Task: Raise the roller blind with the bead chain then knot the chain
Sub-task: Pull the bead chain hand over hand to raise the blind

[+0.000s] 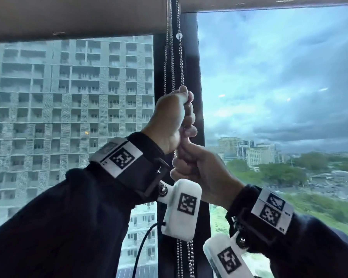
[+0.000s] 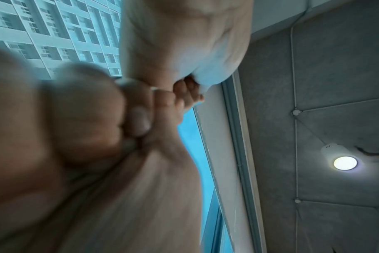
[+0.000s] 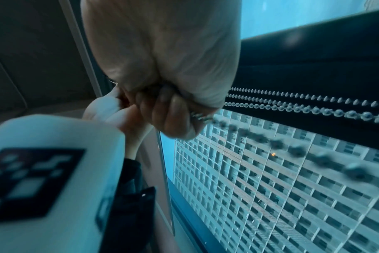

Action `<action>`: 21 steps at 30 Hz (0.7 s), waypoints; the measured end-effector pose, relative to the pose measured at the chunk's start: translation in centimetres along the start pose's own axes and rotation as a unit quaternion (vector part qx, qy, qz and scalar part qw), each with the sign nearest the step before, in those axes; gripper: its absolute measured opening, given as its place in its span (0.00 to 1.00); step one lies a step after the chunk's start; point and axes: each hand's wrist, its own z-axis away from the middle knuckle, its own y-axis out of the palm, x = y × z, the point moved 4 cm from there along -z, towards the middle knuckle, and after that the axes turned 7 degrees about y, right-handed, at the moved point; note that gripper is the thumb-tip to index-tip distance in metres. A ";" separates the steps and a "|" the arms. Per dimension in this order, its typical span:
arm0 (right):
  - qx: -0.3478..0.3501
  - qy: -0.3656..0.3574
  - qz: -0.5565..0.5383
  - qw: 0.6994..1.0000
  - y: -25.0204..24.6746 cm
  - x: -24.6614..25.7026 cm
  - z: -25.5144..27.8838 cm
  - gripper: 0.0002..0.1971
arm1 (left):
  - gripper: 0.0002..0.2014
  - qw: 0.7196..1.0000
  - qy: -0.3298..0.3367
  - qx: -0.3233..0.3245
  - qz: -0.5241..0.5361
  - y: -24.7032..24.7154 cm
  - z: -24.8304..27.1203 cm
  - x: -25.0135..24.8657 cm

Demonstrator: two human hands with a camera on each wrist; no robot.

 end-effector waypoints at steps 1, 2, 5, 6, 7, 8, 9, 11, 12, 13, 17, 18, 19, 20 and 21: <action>0.012 0.016 0.019 1.000 -0.4 0.0 0.2 0.21 | 0.19 1.000 -0.005 0.003 0.004 0.0 0.0 0.0; 0.024 0.028 0.036 0.999 -0.8 0.2 0.5 0.17 | 0.19 1.000 -0.008 0.006 0.004 0.0 -0.1 -0.1; 0.016 0.007 0.075 0.997 -2.1 2.7 0.9 0.12 | 0.20 1.000 -0.010 0.014 0.002 -0.3 -0.1 -0.2; -0.004 -0.011 0.085 0.996 -2.4 3.9 0.9 0.14 | 0.20 1.000 -0.010 0.016 0.005 -0.3 -0.1 -0.2; -0.027 -0.028 0.091 0.995 -2.7 5.2 0.8 0.16 | 0.20 1.000 -0.008 0.016 0.005 -0.3 -0.1 -0.2; -0.050 -0.043 0.096 0.993 -2.9 6.4 0.7 0.18 | 0.19 1.000 -0.007 0.015 0.006 -0.4 0.0 -0.2; -0.067 -0.057 0.101 0.991 -2.8 7.6 0.5 0.20 | 0.19 1.000 -0.006 0.014 0.009 -0.4 0.0 -0.2; -0.080 -0.082 0.115 0.987 -2.1 9.5 0.1 0.23 | 0.20 1.000 -0.005 0.014 0.017 -0.4 0.2 -0.2; -0.077 -0.090 0.120 0.986 -1.5 10.2 -0.2 0.24 | 0.21 1.000 -0.005 0.013 0.020 -0.5 0.3 -0.1; -0.073 -0.095 0.127 0.985 -0.9 10.6 -0.5 0.24 | 0.23 1.000 -0.004 0.010 0.022 -0.6 0.3 0.0; -0.083 -0.093 0.177 0.976 1.3 10.8 -2.0 0.23 | 0.17 1.000 -0.009 -0.002 0.012 -0.7 0.7 0.4; -0.087 -0.090 0.182 0.975 1.7 10.7 -2.4 0.24 | 0.17 1.000 -0.012 -0.004 0.006 -0.7 0.9 0.6; -0.096 -0.089 0.186 0.974 2.0 10.7 -2.8 0.24 | 0.18 1.000 -0.014 -0.006 0.000 -0.8 1.0 0.7; -0.107 -0.089 0.187 0.973 2.3 10.7 -3.2 0.24 | 0.19 1.000 -0.012 -0.005 -0.003 -0.8 1.2 0.8; -0.115 -0.089 0.180 0.973 2.6 10.7 -3.5 0.23 | 0.19 1.000 -0.010 -0.001 -0.002 -0.9 1.3 0.9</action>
